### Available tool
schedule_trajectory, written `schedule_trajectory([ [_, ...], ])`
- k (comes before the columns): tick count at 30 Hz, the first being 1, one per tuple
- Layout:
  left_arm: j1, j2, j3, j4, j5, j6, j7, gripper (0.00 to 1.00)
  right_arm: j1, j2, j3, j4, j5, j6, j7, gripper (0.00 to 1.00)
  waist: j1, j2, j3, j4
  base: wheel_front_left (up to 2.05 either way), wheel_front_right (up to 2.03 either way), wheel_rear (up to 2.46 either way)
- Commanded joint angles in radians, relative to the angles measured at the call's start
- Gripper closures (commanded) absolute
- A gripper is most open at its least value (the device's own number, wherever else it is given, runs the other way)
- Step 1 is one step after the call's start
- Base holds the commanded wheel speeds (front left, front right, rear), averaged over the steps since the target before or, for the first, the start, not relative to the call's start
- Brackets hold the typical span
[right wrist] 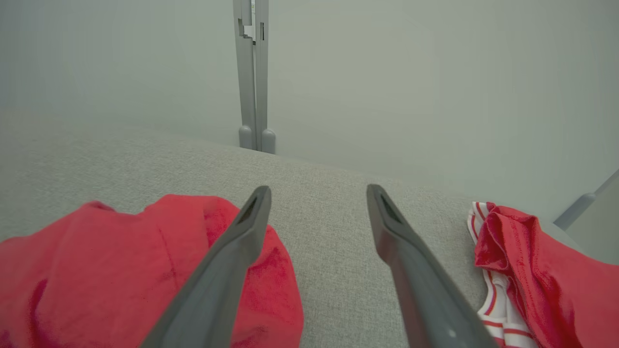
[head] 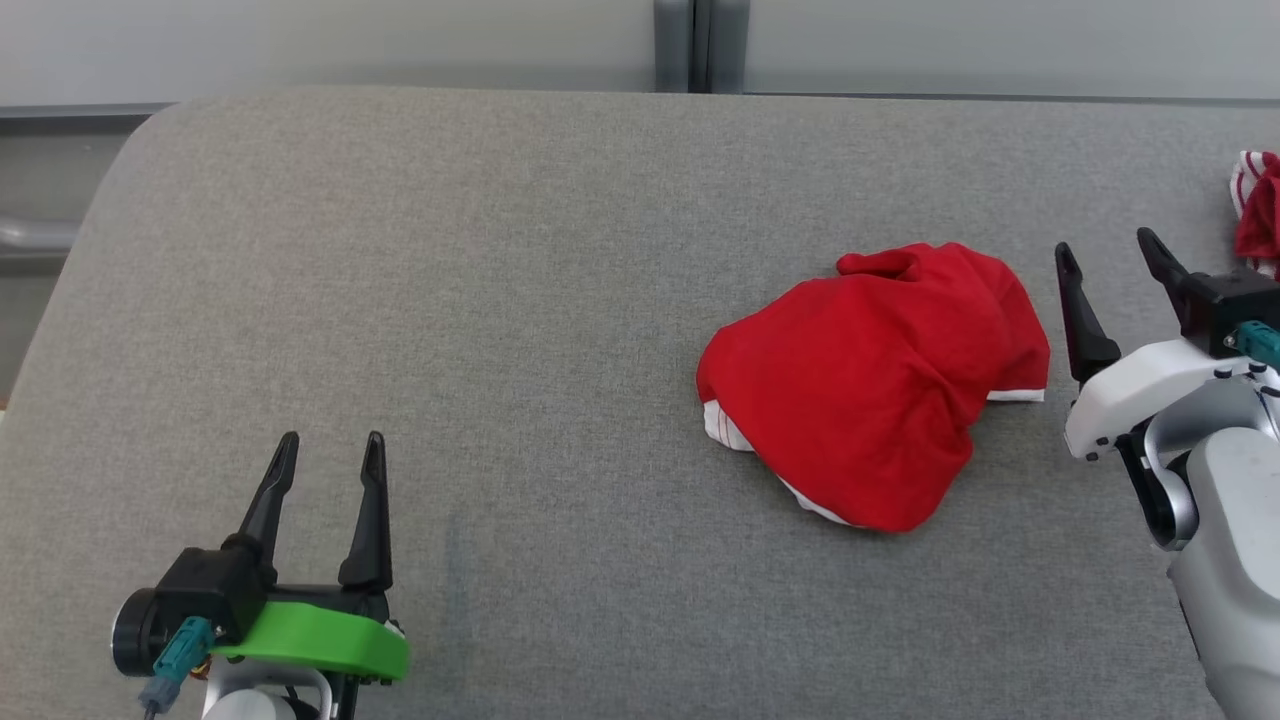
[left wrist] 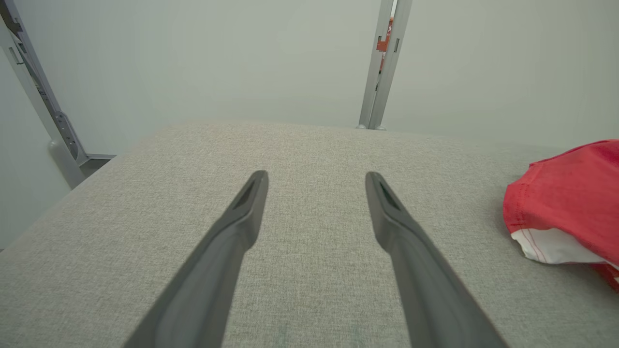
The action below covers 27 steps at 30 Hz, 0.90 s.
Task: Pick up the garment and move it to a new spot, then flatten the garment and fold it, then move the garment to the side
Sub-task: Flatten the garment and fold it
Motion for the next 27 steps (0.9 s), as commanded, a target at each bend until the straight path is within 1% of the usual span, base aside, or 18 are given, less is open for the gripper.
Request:
schedule_trajectory([
  [1, -0.025, -0.002, -0.006, 0.000, -0.005, -0.004, -0.002, 0.00, -0.020, -0.014, 0.002, 0.037, 0.005, -0.002, 0.008, 0.00, 0.0000, 0.0000, 0.047, 0.029, 0.00, 0.00, 0.00],
  [7, -0.066, -0.005, -0.033, 0.005, -0.011, -0.004, -0.002, 0.00, -0.081, -0.024, 0.033, 0.205, 0.030, -0.002, 0.002, 0.00, 0.0000, 0.0000, 0.095, 0.054, 0.00, 0.00, 0.00],
  [13, -0.084, -0.008, -0.037, 0.016, -0.013, -0.003, -0.002, 0.00, -0.111, 0.004, 0.072, 0.359, 0.070, -0.002, 0.001, 0.00, 0.0000, 0.0000, 0.110, 0.065, 0.00, 0.00, 0.00],
  [15, -0.087, -0.009, -0.037, 0.020, -0.014, -0.003, -0.002, 0.00, -0.109, 0.014, 0.091, 0.404, 0.091, -0.002, 0.017, 0.00, 0.0000, 0.0000, 0.108, 0.066, 0.00, 0.00, 0.00],
  [16, -0.087, -0.009, -0.036, 0.022, -0.014, -0.003, -0.002, 0.00, -0.110, 0.019, 0.102, 0.417, 0.102, -0.002, 0.016, 0.29, 0.0000, 0.0000, 0.107, 0.065, 0.00, 0.00, 0.00],
  [17, -0.088, -0.010, -0.034, 0.024, -0.014, -0.003, -0.002, 0.00, -0.112, 0.021, 0.114, 0.429, 0.112, -0.001, 0.010, 0.88, 0.0000, 0.0000, 0.105, 0.065, 0.00, 0.00, 0.00],
  [18, -0.088, -0.010, -0.032, 0.026, -0.014, -0.003, -0.002, 0.00, -0.113, 0.023, 0.125, 0.438, 0.120, -0.001, 0.005, 1.00, 0.0000, 0.0000, 0.102, 0.064, 0.00, 0.00, 0.00],
  [22, -0.081, -0.013, -0.026, 0.032, -0.008, -0.003, -0.002, 0.00, -0.136, 0.002, 0.157, 0.454, 0.148, -0.002, -0.035, 1.00, 0.0000, 0.0000, 0.087, 0.057, 0.00, 0.00, 0.00],
  [27, -0.069, -0.018, -0.023, 0.037, -0.003, -0.003, -0.002, 0.00, -0.173, -0.010, 0.195, 0.418, 0.163, -0.002, -0.090, 1.00, 0.0000, 0.0000, 0.053, 0.049, 0.00, 0.00, 0.00],
])
